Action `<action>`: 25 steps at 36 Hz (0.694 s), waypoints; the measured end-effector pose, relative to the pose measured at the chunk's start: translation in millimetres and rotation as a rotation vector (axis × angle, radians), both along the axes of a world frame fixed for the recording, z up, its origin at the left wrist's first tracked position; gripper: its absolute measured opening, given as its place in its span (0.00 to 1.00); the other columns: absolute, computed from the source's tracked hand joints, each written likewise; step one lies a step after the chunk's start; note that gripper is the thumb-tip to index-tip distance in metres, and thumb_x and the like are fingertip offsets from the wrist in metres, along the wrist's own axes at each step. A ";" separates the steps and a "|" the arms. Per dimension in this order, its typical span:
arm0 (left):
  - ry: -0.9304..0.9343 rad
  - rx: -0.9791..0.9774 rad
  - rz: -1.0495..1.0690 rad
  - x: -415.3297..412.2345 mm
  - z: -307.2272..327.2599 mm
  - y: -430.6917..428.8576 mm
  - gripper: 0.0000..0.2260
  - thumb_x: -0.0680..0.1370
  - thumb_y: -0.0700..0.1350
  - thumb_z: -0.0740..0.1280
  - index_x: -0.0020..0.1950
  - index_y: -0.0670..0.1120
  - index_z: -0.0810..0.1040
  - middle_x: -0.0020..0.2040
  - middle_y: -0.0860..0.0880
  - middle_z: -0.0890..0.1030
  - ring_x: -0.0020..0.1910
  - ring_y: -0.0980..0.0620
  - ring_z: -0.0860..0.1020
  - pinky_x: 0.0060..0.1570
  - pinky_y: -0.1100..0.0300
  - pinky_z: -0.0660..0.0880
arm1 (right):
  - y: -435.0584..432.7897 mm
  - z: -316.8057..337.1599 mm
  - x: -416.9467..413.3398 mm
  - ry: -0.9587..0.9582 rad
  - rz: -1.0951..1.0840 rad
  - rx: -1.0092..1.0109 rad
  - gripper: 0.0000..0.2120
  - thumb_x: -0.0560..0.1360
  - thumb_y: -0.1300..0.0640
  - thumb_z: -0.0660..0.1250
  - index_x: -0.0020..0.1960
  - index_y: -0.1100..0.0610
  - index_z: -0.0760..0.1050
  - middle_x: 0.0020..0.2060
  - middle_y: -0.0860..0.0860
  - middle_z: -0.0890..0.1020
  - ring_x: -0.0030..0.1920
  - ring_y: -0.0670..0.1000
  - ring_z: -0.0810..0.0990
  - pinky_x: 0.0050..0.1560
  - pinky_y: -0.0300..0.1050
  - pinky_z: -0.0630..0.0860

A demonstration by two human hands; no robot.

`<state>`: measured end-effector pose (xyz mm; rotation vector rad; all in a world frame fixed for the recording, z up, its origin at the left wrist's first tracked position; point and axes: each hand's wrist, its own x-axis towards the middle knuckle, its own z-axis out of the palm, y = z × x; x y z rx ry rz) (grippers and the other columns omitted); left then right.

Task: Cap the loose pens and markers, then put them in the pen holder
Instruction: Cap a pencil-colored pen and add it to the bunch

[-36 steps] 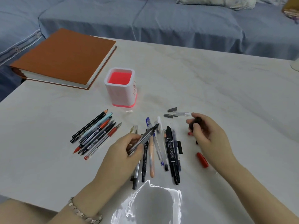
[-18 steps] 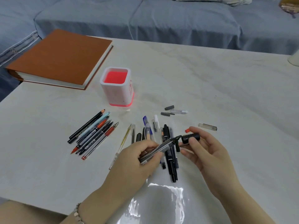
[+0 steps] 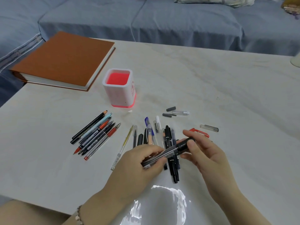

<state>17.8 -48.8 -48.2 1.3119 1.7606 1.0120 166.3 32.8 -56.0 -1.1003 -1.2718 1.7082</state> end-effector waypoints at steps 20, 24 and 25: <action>-0.251 0.014 0.131 12.0 10.7 11.1 0.08 0.72 0.42 0.69 0.35 0.53 0.83 0.24 0.51 0.75 0.21 0.57 0.66 0.23 0.67 0.63 | -1.6 6.8 -7.6 0.083 -0.031 0.130 0.10 0.71 0.59 0.62 0.50 0.52 0.77 0.36 0.48 0.85 0.41 0.44 0.83 0.49 0.36 0.79; -0.378 -0.050 0.109 10.3 14.7 18.0 0.08 0.73 0.40 0.68 0.36 0.50 0.83 0.26 0.50 0.78 0.19 0.55 0.66 0.20 0.68 0.62 | -1.0 5.1 -7.5 0.148 -0.065 0.115 0.12 0.68 0.57 0.62 0.51 0.52 0.76 0.36 0.48 0.85 0.41 0.44 0.82 0.49 0.37 0.79; -0.420 -0.079 0.097 10.4 15.5 19.4 0.08 0.73 0.40 0.67 0.36 0.49 0.83 0.27 0.49 0.78 0.19 0.55 0.65 0.20 0.68 0.61 | -1.4 3.9 -7.8 0.141 -0.072 0.119 0.11 0.70 0.59 0.63 0.51 0.52 0.76 0.35 0.48 0.85 0.40 0.44 0.82 0.48 0.36 0.78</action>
